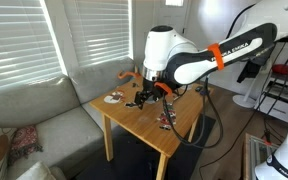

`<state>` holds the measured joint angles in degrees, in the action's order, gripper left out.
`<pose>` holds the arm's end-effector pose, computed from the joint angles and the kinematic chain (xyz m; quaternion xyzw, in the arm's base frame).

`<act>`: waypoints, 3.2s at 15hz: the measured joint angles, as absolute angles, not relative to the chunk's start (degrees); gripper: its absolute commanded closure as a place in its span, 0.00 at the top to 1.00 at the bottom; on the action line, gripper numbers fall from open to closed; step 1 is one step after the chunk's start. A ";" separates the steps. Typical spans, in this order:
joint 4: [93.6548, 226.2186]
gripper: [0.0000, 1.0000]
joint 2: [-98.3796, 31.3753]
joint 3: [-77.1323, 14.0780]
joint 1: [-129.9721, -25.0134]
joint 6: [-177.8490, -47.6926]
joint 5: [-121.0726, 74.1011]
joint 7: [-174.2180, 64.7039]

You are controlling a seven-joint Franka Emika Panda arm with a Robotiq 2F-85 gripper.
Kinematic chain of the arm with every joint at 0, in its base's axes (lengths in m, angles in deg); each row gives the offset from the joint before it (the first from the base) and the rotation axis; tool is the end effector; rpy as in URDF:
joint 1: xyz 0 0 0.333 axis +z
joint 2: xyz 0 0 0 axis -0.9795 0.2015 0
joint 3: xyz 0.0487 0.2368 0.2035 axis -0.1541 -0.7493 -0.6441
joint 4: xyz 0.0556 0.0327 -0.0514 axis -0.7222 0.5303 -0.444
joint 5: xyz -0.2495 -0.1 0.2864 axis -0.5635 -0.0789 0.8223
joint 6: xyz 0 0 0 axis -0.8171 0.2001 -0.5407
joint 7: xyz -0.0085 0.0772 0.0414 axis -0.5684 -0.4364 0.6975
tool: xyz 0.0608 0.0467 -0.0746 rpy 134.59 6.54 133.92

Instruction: Put the silver cup upside down, then put the clear cup upside down on the silver cup

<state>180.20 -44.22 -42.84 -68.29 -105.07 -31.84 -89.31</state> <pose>0.5685 0.1701 0.4370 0.9850 -0.1357 0.1014 0.0322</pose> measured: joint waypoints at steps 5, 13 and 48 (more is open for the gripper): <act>178.44 1.00 -48.64 -40.52 -71.05 -105.68 -29.00 -94.53; 178.11 1.00 -45.81 -37.58 -75.18 -117.17 -28.75 -103.04; 152.79 0.00 -20.01 -36.29 -76.33 -112.13 -8.78 -103.63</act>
<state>152.79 -20.01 -36.29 -76.33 -112.13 -8.78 -103.63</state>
